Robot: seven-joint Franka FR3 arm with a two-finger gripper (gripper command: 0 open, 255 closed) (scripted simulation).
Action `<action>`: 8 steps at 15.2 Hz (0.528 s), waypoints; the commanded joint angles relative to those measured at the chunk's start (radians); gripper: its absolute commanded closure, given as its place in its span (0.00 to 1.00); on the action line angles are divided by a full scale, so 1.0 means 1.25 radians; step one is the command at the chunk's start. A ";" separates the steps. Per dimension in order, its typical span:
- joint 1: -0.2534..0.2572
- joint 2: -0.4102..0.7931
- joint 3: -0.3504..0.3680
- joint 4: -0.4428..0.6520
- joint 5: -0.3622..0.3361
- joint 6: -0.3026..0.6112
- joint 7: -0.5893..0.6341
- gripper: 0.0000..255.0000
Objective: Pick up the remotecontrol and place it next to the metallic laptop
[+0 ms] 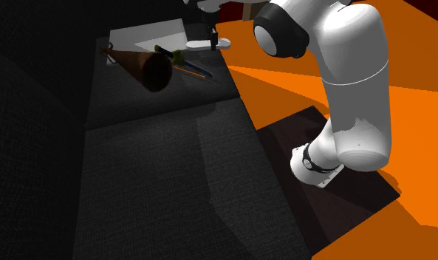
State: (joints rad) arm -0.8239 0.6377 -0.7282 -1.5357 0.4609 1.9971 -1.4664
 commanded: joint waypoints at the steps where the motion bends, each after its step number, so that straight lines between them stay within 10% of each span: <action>1: 0.000 0.000 0.000 0.000 0.000 0.000 0.000 1.00; 2: 0.000 0.000 0.000 0.000 0.000 0.000 0.000 1.00; 3: 0.000 0.000 0.000 0.000 0.000 0.000 0.000 0.00; 8: 0.000 0.000 0.000 0.000 0.000 0.000 0.000 0.00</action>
State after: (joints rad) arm -0.8239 0.6377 -0.7283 -1.5357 0.4610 1.9974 -1.4665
